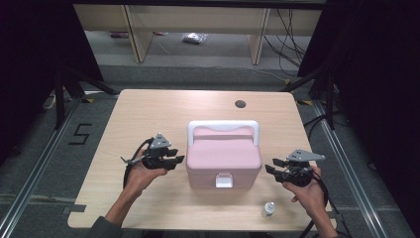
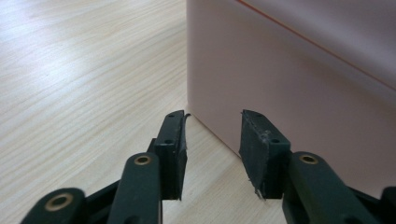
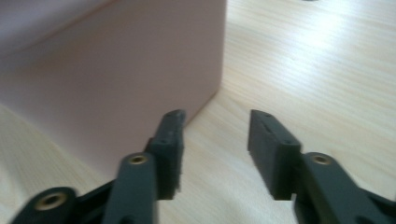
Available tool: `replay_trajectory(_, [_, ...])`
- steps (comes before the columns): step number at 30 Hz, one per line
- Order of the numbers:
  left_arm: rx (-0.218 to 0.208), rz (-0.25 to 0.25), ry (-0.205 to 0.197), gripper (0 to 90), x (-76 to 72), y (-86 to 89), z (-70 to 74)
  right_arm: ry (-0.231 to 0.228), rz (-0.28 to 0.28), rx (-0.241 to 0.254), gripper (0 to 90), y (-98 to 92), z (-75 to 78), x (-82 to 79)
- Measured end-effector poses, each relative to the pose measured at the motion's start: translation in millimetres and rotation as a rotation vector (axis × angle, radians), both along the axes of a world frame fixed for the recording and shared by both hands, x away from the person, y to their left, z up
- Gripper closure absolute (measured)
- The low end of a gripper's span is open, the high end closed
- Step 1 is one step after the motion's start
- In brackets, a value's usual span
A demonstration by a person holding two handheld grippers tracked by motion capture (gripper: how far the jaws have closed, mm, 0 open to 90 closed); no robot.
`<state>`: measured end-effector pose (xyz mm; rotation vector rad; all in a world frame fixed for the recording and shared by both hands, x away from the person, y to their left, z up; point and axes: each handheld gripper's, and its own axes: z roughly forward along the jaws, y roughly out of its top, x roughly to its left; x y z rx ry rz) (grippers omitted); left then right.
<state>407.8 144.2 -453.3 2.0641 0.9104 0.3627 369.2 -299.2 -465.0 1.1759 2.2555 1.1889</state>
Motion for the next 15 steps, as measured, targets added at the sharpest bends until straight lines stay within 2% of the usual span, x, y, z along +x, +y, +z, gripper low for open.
replay_trajectory(2, [-0.005, 0.002, 0.009, 57.7, 1.3, 1.4, 2.6, -0.005, -0.016, -0.008, 49.2, -3.3, -1.7, -1.0])
replay_trajectory(3, [0.006, -0.017, 0.019, 56.3, 3.0, 3.0, 5.1, -0.002, -0.02, -0.009, 47.6, -4.1, -2.2, -1.5])
replay_trajectory(4, [0.015, -0.027, 0.028, 55.1, 4.7, 5.1, 9.0, 0.015, -0.039, 0.016, 46.3, -2.6, -3.8, -3.2])
replay_trajectory(5, [0.015, -0.027, 0.028, 53.9, 4.7, 5.1, 9.0, 0.015, -0.039, 0.016, 46.3, -2.6, -3.8, -3.2])
replay_trajectory(6, [0.018, -0.034, 0.029, 53.9, 5.9, 6.7, 11.6, -0.001, -0.036, 0.002, 45.5, -4.7, -4.7, -3.4])
replay_trajectory(7, [0.012, -0.039, 0.041, 50.8, 7.7, 10.6, 20.0, -0.002, -0.033, 0.0, 43.6, -6.5, -5.8, -4.2])
replay_trajectory(8, [0.012, -0.039, 0.041, 49.2, 7.7, 10.6, 20.0, -0.002, -0.033, 0.0, 43.6, -6.5, -5.8, -4.2])
replay_trajectory(11, [0.001, -0.051, 0.055, 45.6, 9.1, 14.8, 33.7, 0.007, -0.048, 0.01, 40.8, -10.0, -8.1, -6.5])
replay_trajectory(13, [0.026, -0.058, 0.061, 42.2, 10.6, 16.2, 40.3, 0.015, -0.062, 0.025, 40.0, -10.7, -9.3, -8.2])
replay_trajectory(15, [0.033, -0.066, 0.061, 41.1, 10.9, 16.9, 43.1, 0.006, -0.054, 0.008, 39.9, -12.8, -9.7, -7.7])
